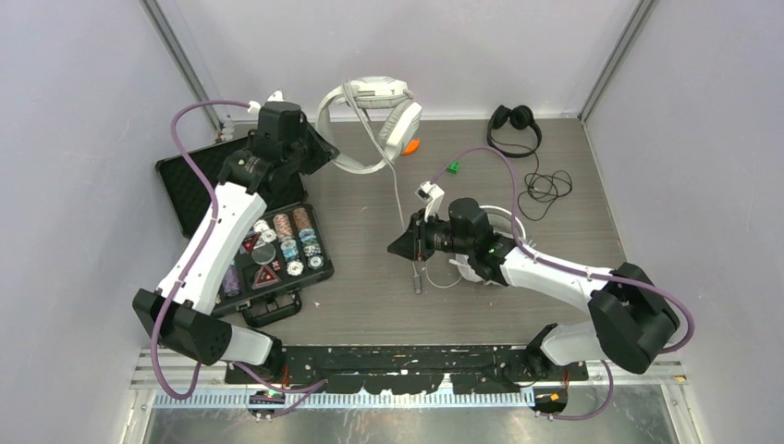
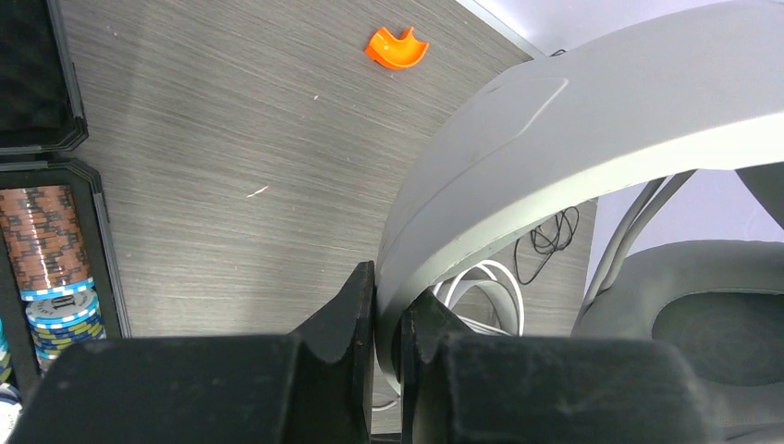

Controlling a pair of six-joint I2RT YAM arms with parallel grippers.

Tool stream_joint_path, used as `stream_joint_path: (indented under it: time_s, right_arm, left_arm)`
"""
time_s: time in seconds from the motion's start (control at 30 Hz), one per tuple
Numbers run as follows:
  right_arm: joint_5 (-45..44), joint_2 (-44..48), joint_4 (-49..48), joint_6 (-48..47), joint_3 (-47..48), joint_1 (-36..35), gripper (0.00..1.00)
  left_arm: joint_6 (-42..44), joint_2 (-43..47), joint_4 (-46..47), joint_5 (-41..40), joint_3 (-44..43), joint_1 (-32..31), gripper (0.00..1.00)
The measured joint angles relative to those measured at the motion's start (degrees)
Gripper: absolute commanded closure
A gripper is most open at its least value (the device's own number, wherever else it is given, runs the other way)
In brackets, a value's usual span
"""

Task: Wrap the headphones
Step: Wrap the headphones cable around the headphones.

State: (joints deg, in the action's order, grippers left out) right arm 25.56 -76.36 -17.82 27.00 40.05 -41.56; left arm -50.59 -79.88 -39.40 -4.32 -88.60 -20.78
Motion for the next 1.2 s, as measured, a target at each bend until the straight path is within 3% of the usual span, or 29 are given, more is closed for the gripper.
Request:
stream_joint_path:
  time_s: [0.5,0.67,1.03,1.2]
  right_arm:
    - [-0.2,-3.4,-8.0,-2.0,-5.7,0.0,0.78]
    - [-0.5,-4.7,-9.9,-2.8,-6.0,0.0,0.99]
    - [-2.0,-5.0,-13.8,-3.0,-5.9,0.0,1.0]
    - [-2.8,-6.4,-13.3,-1.7,-3.9,0.6,1.0]
  left_arm:
    - [1.5,0.0,-2.6,0.6,-3.8,1.0,1.0]
    - [3.2,0.0,-4.5,0.5,-6.1,1.6,1.0]
    - [14.1,-0.5,-12.2,-0.2,-14.9,5.0,1.0]
    - [21.0,-0.5,-12.4,8.5,-16.6,5.4,1.0]
